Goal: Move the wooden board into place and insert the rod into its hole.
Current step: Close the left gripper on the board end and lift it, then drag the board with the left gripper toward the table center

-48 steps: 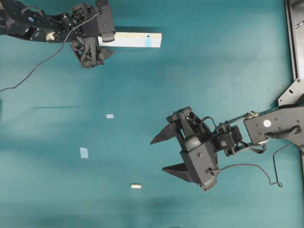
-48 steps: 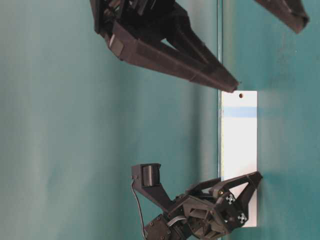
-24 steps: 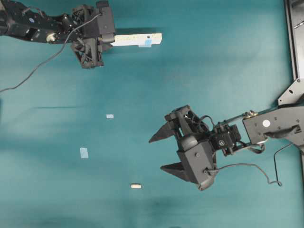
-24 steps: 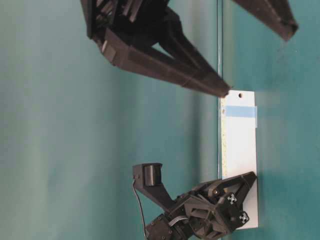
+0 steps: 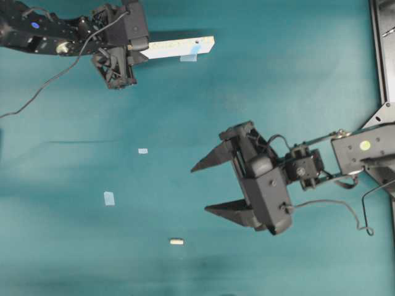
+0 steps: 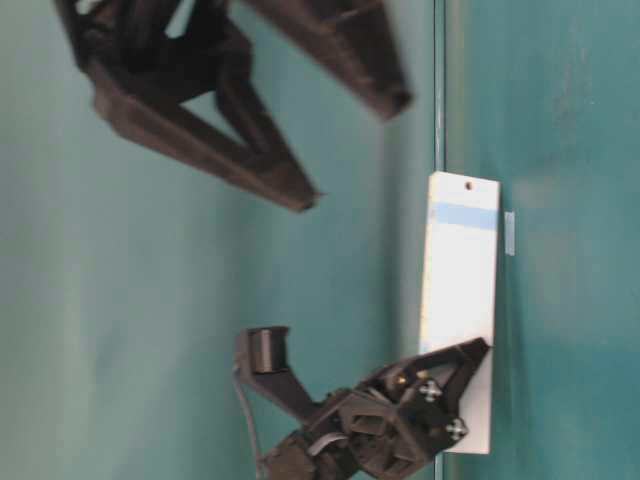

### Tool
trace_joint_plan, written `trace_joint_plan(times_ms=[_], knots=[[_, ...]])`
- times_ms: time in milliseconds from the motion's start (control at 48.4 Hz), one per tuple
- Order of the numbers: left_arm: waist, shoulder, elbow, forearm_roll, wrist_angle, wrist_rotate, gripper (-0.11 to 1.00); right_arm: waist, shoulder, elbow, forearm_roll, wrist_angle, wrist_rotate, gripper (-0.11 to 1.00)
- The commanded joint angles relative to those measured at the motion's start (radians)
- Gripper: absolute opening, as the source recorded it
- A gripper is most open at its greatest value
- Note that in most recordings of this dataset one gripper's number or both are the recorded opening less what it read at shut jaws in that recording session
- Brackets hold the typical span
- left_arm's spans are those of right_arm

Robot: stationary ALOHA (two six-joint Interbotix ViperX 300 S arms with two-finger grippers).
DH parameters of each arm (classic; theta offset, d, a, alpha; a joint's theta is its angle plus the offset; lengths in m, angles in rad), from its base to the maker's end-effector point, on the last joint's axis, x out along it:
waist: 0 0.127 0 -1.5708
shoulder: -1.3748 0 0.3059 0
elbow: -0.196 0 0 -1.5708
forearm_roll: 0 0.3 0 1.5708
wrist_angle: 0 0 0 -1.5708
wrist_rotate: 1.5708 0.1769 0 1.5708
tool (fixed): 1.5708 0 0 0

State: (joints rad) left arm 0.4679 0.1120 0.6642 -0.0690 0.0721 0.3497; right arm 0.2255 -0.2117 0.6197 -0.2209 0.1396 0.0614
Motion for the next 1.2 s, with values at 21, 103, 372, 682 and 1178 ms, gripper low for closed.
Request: trace_joint_plan(times_ms=[21,103,372,682,1178], knots=[[-0.038,-0.081,-0.029,0.002,0.04,-0.023,0.22,-0.008,-0.04,-0.026,-0.002,-0.005,0.003,0.97],[-0.061,-0.109,-0.048,0.002,0.08,-0.029,0.22,-0.012,-0.055,-0.026,0.0,-0.005,0.003,0.97],[-0.124,-0.153,-0.126,0.0,0.192,-0.08,0.22,-0.032,-0.118,-0.025,-0.005,0.051,0.002,0.97],[-0.202,-0.138,-0.222,0.0,0.232,-0.149,0.22,-0.038,-0.184,-0.023,-0.006,0.129,0.002,0.97],[-0.311,0.012,-0.368,0.0,0.244,-0.219,0.22,-0.038,-0.215,-0.009,-0.006,0.133,0.002,0.97]])
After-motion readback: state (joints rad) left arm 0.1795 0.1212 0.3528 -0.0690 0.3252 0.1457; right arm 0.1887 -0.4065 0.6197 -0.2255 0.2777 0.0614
